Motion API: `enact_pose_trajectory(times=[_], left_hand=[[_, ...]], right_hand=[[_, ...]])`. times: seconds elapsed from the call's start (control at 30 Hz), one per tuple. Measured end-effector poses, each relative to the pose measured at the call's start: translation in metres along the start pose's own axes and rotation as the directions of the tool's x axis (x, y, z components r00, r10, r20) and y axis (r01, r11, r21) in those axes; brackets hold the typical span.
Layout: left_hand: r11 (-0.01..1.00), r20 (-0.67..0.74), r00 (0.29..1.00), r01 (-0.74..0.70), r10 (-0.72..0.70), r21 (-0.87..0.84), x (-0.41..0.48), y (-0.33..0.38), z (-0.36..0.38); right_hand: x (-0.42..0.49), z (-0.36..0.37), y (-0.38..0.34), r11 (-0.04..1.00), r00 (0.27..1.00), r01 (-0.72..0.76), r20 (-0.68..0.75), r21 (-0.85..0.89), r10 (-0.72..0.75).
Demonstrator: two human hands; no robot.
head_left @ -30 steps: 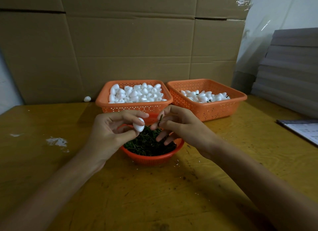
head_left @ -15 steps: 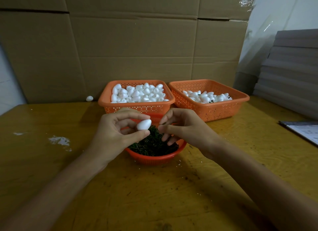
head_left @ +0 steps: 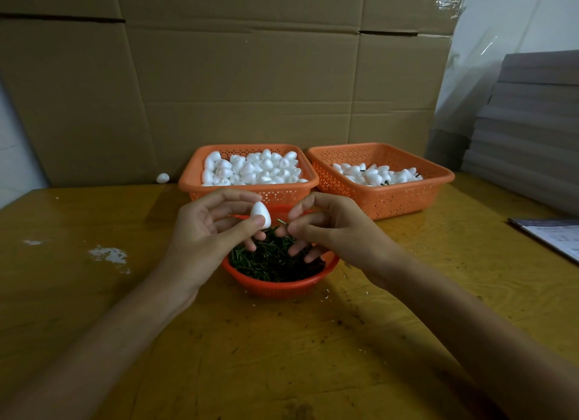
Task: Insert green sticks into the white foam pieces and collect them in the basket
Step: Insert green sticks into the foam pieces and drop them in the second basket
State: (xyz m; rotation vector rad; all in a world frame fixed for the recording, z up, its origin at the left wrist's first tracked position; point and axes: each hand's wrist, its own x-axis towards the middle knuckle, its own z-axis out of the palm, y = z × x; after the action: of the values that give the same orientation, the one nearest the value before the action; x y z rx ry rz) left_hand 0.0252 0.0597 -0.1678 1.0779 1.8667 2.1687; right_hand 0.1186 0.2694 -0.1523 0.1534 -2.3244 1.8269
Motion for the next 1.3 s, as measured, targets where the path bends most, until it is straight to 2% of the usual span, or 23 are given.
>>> enact_pose_trajectory(times=[0.4,0.73,1.3], left_hand=[[0.99,-0.062,0.997,0.04,-0.049,-0.134,0.001,-0.003,-0.003],[0.997,0.093,0.994,-0.067,0.065,0.023,-0.002,-0.005,-0.001],[0.987,0.106,0.988,-0.12,0.109,0.108,-0.001,-0.017,0.0]], right_hand=[[0.002,-0.001,0.003,0.997,0.995,0.075,0.067,-0.009,-0.074],[0.002,0.003,0.007,0.987,0.99,0.125,0.08,-0.104,-0.117],[0.001,0.009,0.015,0.924,0.968,0.25,0.077,-0.288,-0.238]])
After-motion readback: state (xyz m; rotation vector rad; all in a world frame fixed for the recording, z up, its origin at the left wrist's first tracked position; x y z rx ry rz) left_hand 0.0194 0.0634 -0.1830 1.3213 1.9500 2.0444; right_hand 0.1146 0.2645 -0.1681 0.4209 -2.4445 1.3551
